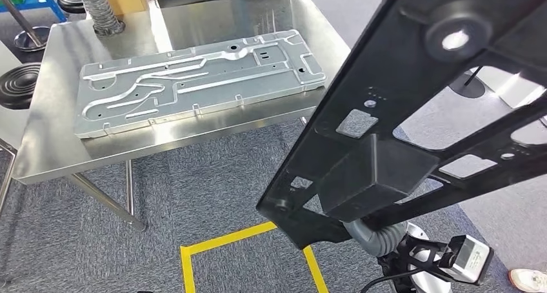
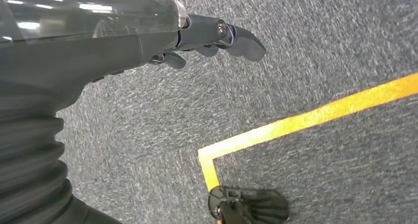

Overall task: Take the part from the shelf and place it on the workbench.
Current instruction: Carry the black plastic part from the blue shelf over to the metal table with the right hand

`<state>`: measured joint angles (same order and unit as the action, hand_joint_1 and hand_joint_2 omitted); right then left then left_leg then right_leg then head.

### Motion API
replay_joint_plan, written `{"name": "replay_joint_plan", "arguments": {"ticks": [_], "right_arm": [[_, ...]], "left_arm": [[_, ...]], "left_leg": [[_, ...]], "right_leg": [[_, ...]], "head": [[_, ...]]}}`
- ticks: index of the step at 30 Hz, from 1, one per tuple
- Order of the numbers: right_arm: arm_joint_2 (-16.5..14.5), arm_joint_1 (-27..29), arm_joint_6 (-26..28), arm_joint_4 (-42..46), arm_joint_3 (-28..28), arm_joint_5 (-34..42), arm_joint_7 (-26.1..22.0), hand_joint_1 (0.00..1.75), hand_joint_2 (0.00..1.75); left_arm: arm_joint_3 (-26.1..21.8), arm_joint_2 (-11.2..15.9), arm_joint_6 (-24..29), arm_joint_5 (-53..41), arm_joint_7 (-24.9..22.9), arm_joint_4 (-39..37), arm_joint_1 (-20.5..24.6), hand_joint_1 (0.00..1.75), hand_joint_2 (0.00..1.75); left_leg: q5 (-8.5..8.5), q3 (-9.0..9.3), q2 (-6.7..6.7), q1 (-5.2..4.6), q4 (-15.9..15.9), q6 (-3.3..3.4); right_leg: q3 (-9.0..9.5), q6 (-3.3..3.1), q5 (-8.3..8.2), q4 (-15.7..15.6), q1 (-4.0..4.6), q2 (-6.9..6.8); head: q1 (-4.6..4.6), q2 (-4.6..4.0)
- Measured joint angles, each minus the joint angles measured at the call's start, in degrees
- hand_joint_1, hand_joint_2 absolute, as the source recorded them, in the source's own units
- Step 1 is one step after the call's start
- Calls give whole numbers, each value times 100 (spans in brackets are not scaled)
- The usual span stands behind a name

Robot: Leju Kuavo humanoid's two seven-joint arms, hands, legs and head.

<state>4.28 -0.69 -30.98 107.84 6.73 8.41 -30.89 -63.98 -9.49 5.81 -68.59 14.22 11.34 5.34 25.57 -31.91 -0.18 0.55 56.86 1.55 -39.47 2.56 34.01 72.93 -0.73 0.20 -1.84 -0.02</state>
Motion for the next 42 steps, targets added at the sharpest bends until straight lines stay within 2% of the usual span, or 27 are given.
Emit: {"name": "replay_joint_plan", "arguments": {"ticks": [1,2,4,6,8,11,12,14,15,16,17,18,19,21,22,25,27,28,30,31,32,33,35,36,38,40,42], "right_arm": [[0,17,2,0,0,-9,-3,173,175],[0,23,4,1,-1,-14,-6,173,175],[0,7,9,5,-2,-20,-5,173,175],[-3,-28,16,17,-1,-20,8,173,175],[-8,-54,22,28,-4,-17,36,173,175],[-22,-86,20,34,-10,-10,74,173,175],[-32,-101,16,34,-10,-5,78,173,175],[-46,-121,8,33,-10,2,83,173,175],[-51,-121,5,32,-10,6,85,173,175],[-52,-119,4,31,-10,8,87,173,175],[-52,-118,3,31,-10,10,89,173,175],[-52,-118,2,31,-10,12,89,173,175],[-52,-119,1,31,-10,14,87,173,175],[-52,-124,-1,31,-10,15,84,173,175],[-52,-124,-2,31,-9,15,83,173,175],[-52,-121,-5,32,-7,15,74,173,175],[-52,-118,-5,33,-4,15,60,173,175],[-52,-111,-5,33,-3,15,52,173,175],[-52,-87,-5,32,-2,15,43,173,175],[-52,-72,-7,31,-2,14,40,173,175],[-52,-62,-11,31,-2,14,37,173,175],[-52,-57,-16,31,-1,14,34,173,175],[-52,-60,-23,30,0,12,27,173,175],[-53,-62,-23,31,1,12,22,173,175],[-53,-58,-22,31,2,10,17,173,175],[-54,-55,-20,32,4,9,14,173,175],[-56,-62,-22,33,8,9,12,173,175]], "left_arm": [[0,-1,-1,-7,1,0,-5,0,175],[0,-4,-1,-16,-3,0,-8,0,175],[0,-10,-3,-36,-16,0,-7,0,175],[0,-13,-4,-46,-30,0,0,0,175],[0,-13,-3,-48,-42,0,3,0,175],[0,-13,1,-48,-51,0,13,0,175],[1,-13,3,-48,-51,0,18,0,175],[1,-13,4,-48,-51,0,16,0,175],[1,-14,5,-48,-52,0,10,0,175],[0,-14,7,-47,-53,0,2,0,175],[0,-14,10,-46,-54,0,-3,0,175],[0,-14,14,-46,-55,0,-4,0,175],[0,-13,17,-46,-56,0,-2,0,175],[1,-11,22,-44,-55,0,8,0,175],[1,-11,26,-42,-52,0,11,0,175],[-1,-14,33,-32,-46,0,2,0,175],[-2,-18,34,-25,-39,0,3,0,175],[-2,-19,34,-20,-35,0,8,0,175],[-2,-19,35,-11,-31,0,10,0,175],[-2,-19,35,-11,-31,0,6,0,175],[-2,-19,35,-11,-30,0,1,0,175],[-2,-20,35,-11,-30,0,-2,0,175],[-2,-22,35,-11,-30,0,-1,0,175],[-2,-23,35,-11,-30,0,1,0,175],[-2,-23,34,-11,-30,0,3,0,175],[-2,-23,33,-11,-29,0,5,0,175],[-2,-22,34,-10,-27,0,14,0,175]], "left_leg": [[13,11,-3,2,3,-5],[30,30,-8,6,7,-14],[78,84,-15,10,18,-50],[131,110,-17,-9,44,-111],[164,114,-14,-22,48,-183],[282,92,-5,3,179,-283],[409,-12,-4,10,415,-305],[742,-401,-3,16,1179,-331],[849,-601,-3,16,1532,-335],[845,-724,-3,16,1710,-334],[728,-742,-3,15,1668,-325],[509,-648,-3,14,1400,-306],[265,-488,-3,11,996,-276],[-1,-197,-2,-12,327,-214],[-17,-134,-5,-25,181,-188],[11,-98,-13,-24,111,-117],[4,-54,-10,2,60,-60],[7,-35,-7,9,48,-38],[33,-21,-5,3,49,-13],[49,-10,-6,1,53,-11],[67,7,-10,0,56,-15],[88,34,-15,1,59,-23],[144,99,-24,-6,66,-57],[172,118,-26,-18,75,-81],[207,129,-26,-35,77,-140],[239,145,-21,-33,70,-199],[381,75,-16,-24,285,-254]], "right_leg": [[-88,19,-48,98,-18,-2],[-59,30,-206,-34,-36,-5],[260,25,-656,-794,-60,-18],[520,-24,-866,-1385,-43,-25],[564,-98,-841,-1493,-6,-15],[608,-213,-830,-1528,-17,-10],[632,-247,-825,-1545,-25,-16],[661,-297,-796,-1550,-13,-27],[672,-311,-783,-1548,-3,-27],[686,-318,-768,-1546,6,-23],[707,-318,-752,-1544,14,-15],[740,-312,-732,-1543,19,-8],[777,-301,-707,-1543,24,-2],[825,-254,-659,-1533,47,5],[829,-227,-645,-1530,53,6],[837,-135,-612,-1526,44,2],[744,-80,-461,-1283,34,-4],[596,-59,-311,-981,20,-6],[158,-24,-9,-202,4,-6],[-8,-13,23,49,-2,-7],[-77,-10,-60,92,-6,-8],[-29,-15,-250,-94,-8,-10],[276,-53,-703,-847,-2,-15],[411,-83,-833,-1170,10,-15],[514,-144,-861,-1434,40,-7],[530,-208,-848,-1476,32,4],[584,-280,-832,-1514,10,-1]], "head": [[0,0],[0,0],[0,0],[0,0],[0,0],[0,0],[0,0],[0,0],[0,1],[0,1],[0,1],[0,1],[0,0],[0,0],[0,0],[0,0],[0,0],[0,0],[0,0],[0,0],[0,1],[0,1],[0,1],[-1,1],[-1,1],[-1,0],[-2,0]]}}
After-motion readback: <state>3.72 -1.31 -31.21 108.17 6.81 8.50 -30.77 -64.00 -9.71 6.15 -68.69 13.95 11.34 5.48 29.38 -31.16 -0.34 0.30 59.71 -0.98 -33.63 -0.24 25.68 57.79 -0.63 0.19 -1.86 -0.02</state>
